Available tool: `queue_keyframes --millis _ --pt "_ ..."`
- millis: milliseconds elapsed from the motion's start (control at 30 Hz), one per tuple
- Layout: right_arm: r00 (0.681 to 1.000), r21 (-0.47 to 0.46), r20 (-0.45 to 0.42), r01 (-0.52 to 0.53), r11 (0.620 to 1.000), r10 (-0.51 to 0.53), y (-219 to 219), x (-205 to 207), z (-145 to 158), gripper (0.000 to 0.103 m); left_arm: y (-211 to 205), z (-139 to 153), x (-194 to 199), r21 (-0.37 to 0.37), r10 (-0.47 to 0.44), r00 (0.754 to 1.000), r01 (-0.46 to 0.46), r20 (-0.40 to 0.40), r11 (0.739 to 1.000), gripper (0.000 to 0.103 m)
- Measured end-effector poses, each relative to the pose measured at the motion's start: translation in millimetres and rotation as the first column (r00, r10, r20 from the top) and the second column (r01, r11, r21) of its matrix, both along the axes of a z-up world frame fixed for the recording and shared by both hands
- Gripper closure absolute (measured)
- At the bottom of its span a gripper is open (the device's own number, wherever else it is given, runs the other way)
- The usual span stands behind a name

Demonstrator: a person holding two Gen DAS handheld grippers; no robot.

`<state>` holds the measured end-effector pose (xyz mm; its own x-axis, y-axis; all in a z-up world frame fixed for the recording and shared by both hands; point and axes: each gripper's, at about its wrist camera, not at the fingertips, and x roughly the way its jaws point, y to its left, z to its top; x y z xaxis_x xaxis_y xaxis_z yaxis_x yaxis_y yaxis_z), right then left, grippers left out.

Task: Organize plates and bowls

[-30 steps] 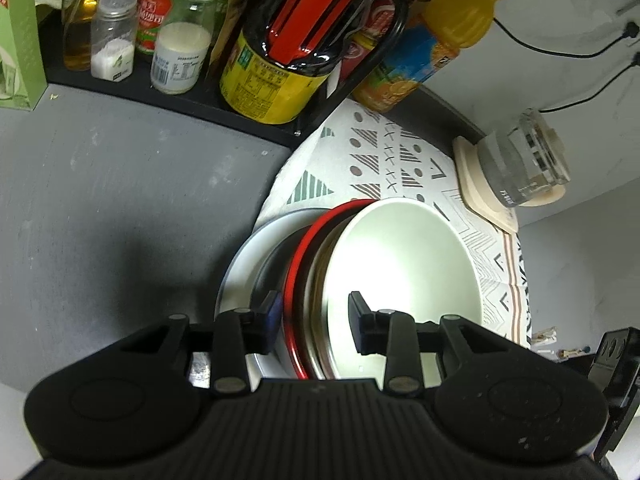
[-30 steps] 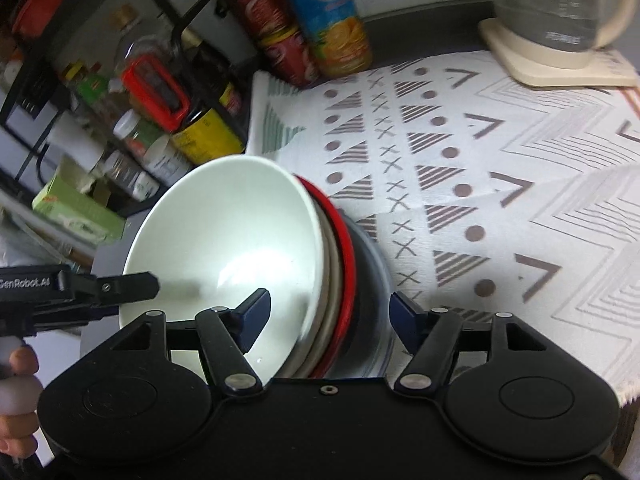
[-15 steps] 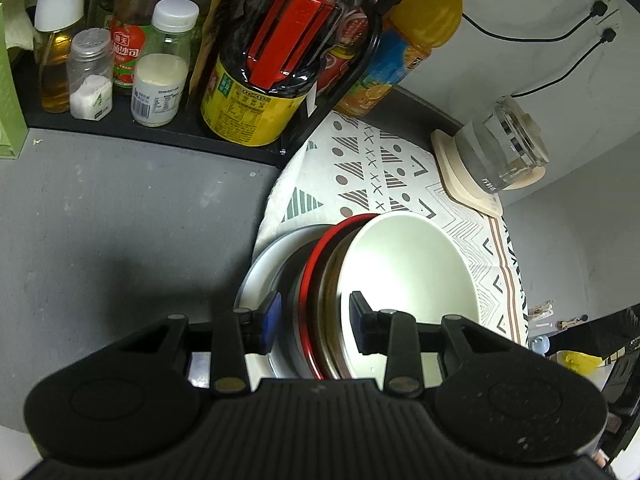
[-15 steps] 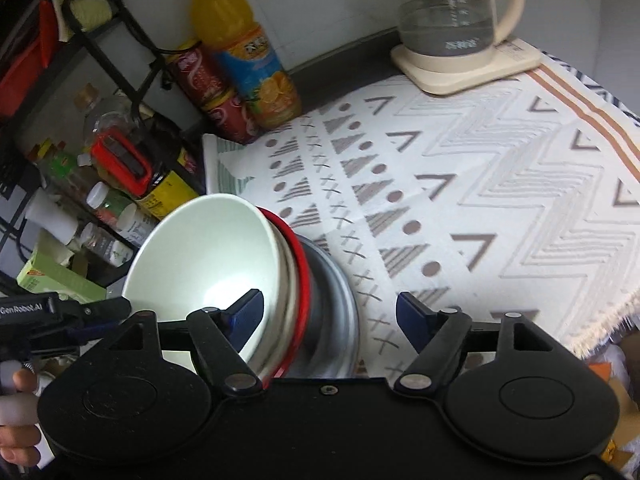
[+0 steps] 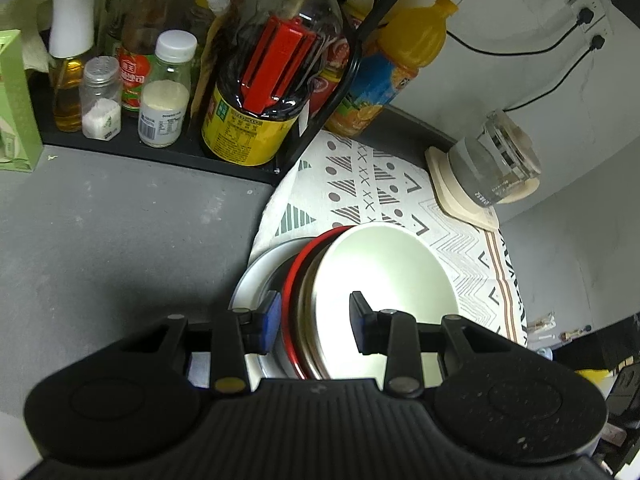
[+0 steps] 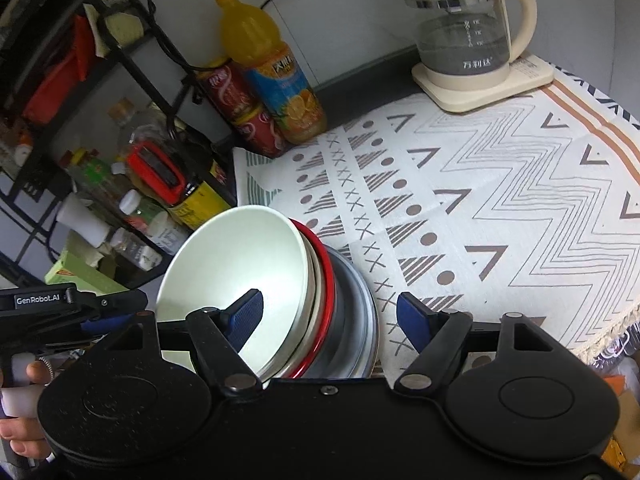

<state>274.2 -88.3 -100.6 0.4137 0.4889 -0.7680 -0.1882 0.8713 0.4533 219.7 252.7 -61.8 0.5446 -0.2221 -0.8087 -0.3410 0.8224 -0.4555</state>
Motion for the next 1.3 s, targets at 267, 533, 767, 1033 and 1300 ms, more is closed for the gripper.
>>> queue_keyframes --millis 267,533,767,1033,1300 --pt "1.0 0.037 0.016 0.006 0.999 -0.007 -37.0 -24.5 9.2 0.025 -26.2 13.4 -14.4 0.042 0.001 1.0 -0.001 0.001 0.999 0.069" --pt "0.999 0.038 0.046 0.002 0.999 -0.003 -65.1 -48.1 16.5 0.015 -60.4 25.5 -36.5 0.137 -0.02 1.0 0.017 0.015 0.99 0.037" --pt "0.996 -0.025 0.094 0.0 1.0 0.002 -79.7 -75.6 25.1 0.004 -87.5 30.0 -63.1 0.21 -0.044 0.999 0.039 0.02 0.977 0.02" --pt "0.993 -0.043 0.115 0.004 0.999 0.001 -98.6 -113.5 31.2 0.0 -110.5 30.3 -101.3 0.233 -0.051 0.998 0.045 0.022 0.971 0.019" --pt "0.987 -0.061 0.159 0.007 0.998 0.003 -119.9 -154.2 37.5 0.0 -131.2 30.6 -140.8 0.238 -0.065 0.997 0.052 0.049 0.97 0.019"
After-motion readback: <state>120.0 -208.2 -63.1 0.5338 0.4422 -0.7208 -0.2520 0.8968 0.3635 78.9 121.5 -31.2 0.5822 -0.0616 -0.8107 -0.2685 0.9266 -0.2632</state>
